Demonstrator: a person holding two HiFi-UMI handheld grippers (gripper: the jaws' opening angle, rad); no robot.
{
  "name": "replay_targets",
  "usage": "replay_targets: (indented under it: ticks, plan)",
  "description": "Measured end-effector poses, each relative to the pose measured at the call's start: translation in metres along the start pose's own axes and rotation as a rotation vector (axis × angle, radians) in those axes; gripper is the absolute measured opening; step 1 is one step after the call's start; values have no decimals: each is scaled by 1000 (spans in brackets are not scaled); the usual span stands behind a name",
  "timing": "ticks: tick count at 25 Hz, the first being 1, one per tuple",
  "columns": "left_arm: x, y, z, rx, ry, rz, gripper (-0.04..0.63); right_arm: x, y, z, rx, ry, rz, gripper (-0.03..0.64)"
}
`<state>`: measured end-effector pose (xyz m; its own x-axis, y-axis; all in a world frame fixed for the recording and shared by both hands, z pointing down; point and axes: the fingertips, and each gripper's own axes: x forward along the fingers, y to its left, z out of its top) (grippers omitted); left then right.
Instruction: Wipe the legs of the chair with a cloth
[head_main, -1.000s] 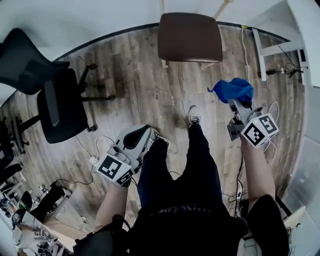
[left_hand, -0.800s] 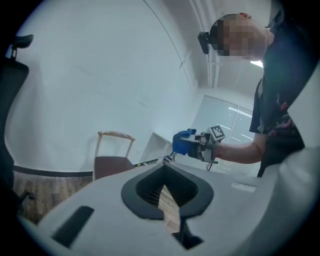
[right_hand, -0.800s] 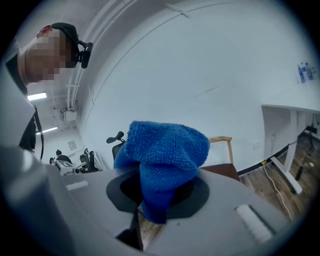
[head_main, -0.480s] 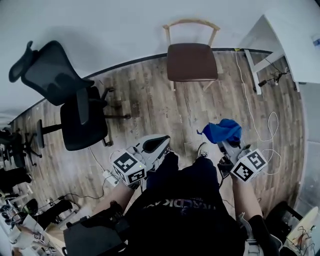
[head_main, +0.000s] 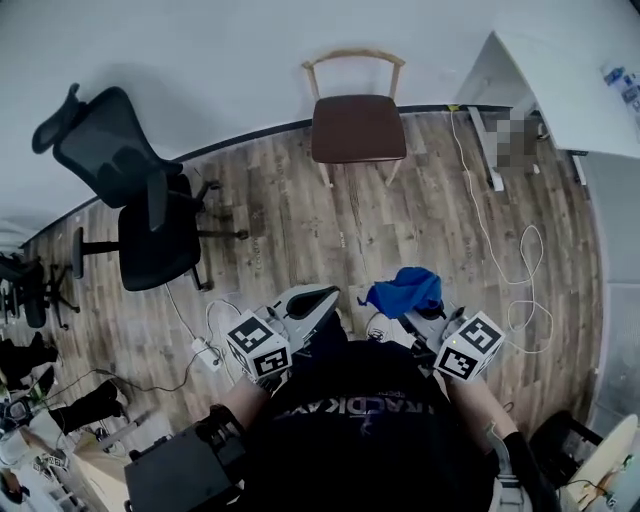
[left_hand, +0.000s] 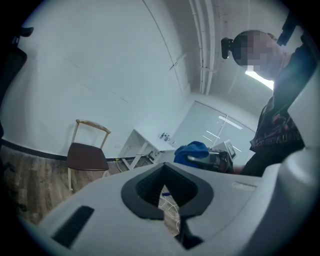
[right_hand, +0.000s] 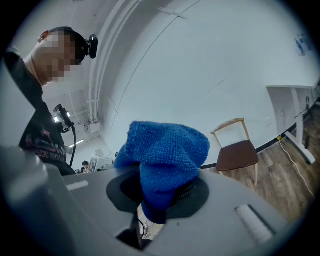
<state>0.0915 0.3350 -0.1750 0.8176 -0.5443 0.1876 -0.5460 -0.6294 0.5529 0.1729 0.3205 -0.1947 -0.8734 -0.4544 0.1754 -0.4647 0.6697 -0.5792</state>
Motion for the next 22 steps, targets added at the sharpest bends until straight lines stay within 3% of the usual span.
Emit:
replay_targets:
  ticks: [8,22]
  plan:
    - [14,-51,-28,5,-10,34,0,-51,7,-25,19,16,35,82]
    - [44,-70,-41,40,67,-29,0,-78,-1,-32,2,11,22,80]
